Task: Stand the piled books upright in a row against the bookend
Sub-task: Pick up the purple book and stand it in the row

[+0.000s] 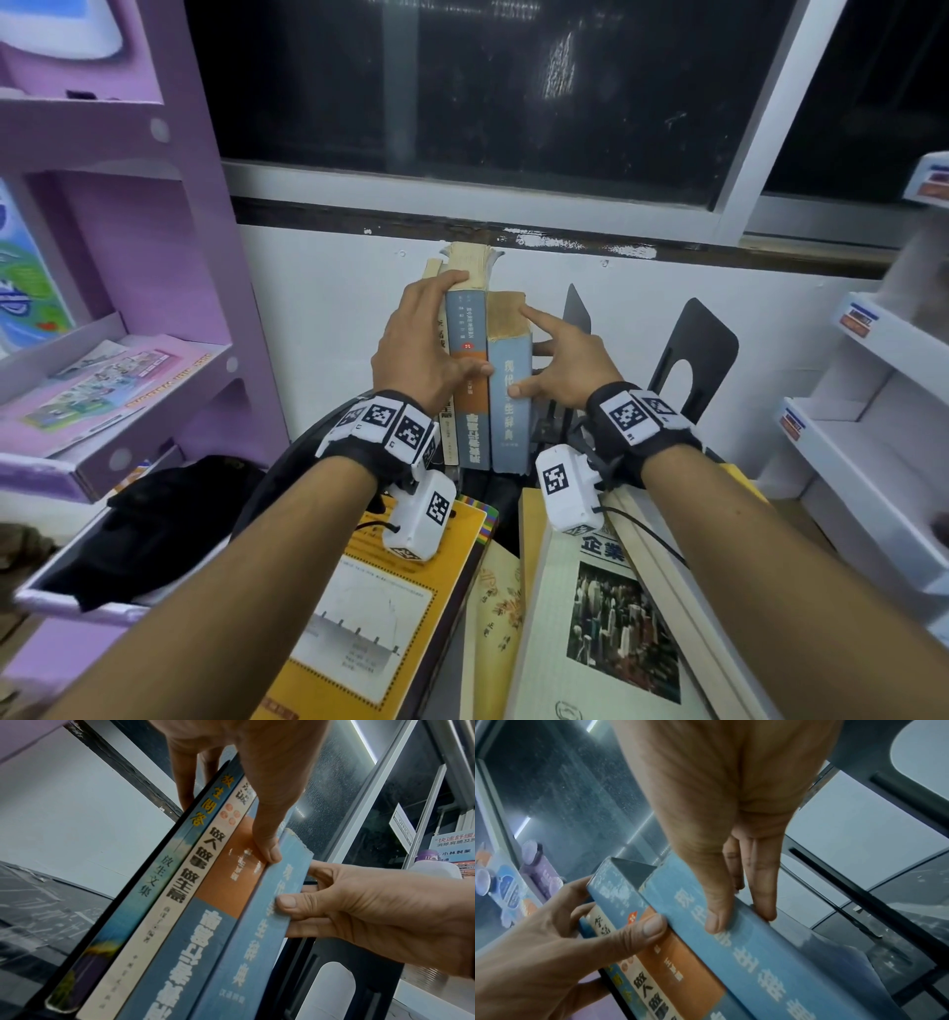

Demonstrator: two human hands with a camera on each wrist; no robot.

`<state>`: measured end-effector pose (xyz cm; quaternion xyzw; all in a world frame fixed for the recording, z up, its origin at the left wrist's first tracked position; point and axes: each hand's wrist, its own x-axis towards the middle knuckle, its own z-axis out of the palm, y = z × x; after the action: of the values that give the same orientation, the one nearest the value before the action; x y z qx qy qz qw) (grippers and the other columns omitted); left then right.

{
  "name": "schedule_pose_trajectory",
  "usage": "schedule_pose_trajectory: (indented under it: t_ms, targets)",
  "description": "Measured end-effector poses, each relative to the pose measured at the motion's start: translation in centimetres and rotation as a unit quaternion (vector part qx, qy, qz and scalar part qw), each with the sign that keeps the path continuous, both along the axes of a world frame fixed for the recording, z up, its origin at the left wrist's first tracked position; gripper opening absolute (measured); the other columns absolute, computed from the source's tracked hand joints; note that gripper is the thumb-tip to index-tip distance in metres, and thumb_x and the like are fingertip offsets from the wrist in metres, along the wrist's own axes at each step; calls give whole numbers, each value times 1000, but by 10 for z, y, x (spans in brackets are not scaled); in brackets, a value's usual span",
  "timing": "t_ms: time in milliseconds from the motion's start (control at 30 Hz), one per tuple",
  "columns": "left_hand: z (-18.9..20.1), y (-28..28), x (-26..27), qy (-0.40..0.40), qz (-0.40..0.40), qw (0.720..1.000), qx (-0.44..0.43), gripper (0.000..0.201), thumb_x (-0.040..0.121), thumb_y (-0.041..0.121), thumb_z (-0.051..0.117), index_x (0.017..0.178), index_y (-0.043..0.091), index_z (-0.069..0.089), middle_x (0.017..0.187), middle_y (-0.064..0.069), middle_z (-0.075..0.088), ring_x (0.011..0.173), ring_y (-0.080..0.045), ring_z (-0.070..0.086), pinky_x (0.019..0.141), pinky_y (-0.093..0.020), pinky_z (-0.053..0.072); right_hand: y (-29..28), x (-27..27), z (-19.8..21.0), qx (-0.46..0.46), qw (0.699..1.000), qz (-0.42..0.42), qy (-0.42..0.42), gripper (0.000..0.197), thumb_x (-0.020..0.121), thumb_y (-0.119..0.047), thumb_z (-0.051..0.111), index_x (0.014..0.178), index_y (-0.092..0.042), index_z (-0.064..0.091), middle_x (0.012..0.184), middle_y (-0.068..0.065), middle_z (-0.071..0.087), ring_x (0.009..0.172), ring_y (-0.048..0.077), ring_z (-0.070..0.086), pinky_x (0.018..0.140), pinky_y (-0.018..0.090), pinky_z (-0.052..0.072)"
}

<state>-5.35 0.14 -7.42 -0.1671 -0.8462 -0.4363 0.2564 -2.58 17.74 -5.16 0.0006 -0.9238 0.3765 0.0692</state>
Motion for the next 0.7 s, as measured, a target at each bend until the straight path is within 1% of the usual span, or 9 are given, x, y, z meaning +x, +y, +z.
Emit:
schedule_pose_trajectory:
  t_ms: [67,133,200,233,333,433,533,600,700]
  targets:
    - [0,0,0,2,0,1000,0,95,52,32,90,131,40,38,134,12,43,119,-15,49,91,-44,50,1,0,0,-4,1000,3,-6,107,63,-8,88,149,-34,29,133,8,58,118,21,59,89,25,48]
    - [0,0,-1,2,0,1000,-2,95,52,32,91,131,40,38,134,12,43,119,-14,49,90,-43,50,2,1,1,-15,1000,11,-15,107,64,-3,86,149,-35,29,134,8,57,107,23,64,86,28,51]
    - [0,0,-1,2,0,1000,-4,95,53,33,90,131,40,37,134,13,43,119,-14,49,90,-43,50,3,1,2,-21,999,18,-22,107,66,0,84,149,-36,28,135,7,57,95,21,66,79,26,53]
    - [-1,0,-1,2,1,1000,-5,95,53,33,90,131,40,37,134,12,43,119,-14,49,90,-42,50,3,1,1,-21,999,17,-22,107,66,1,84,148,-37,28,135,7,57,93,20,66,78,25,53]
    - [0,0,-1,0,1,1000,-8,95,54,33,90,132,40,37,134,12,42,119,-14,49,89,-40,48,0,-1,0,-17,1000,3,-14,108,64,1,85,148,-37,30,134,8,57,102,24,65,86,33,55]
    - [0,-2,-1,-4,-3,1000,-14,96,54,33,90,133,40,36,135,11,41,120,-14,48,89,-38,46,-1,-1,0,-21,1000,0,-17,108,64,2,85,148,-37,29,134,8,57,106,26,64,90,36,54]
    - [3,-3,-1,-9,-18,999,-27,98,54,33,90,135,36,35,136,8,40,122,-15,46,90,-36,44,0,0,2,-9,1000,5,-26,110,65,0,85,150,-37,25,137,8,55,112,25,62,95,39,52]
    - [5,-5,0,-12,-29,999,-37,99,55,31,90,137,33,35,138,5,39,124,-16,45,92,-35,43,0,2,4,2,999,11,-37,110,68,-2,83,151,-37,20,139,7,53,116,24,60,97,37,50]
    - [10,-8,2,-20,-44,997,-54,99,58,26,89,140,30,34,141,0,34,126,-18,42,98,-37,44,-1,7,10,16,998,19,-49,105,74,-9,80,153,-32,15,142,6,50,126,21,52,95,29,46]
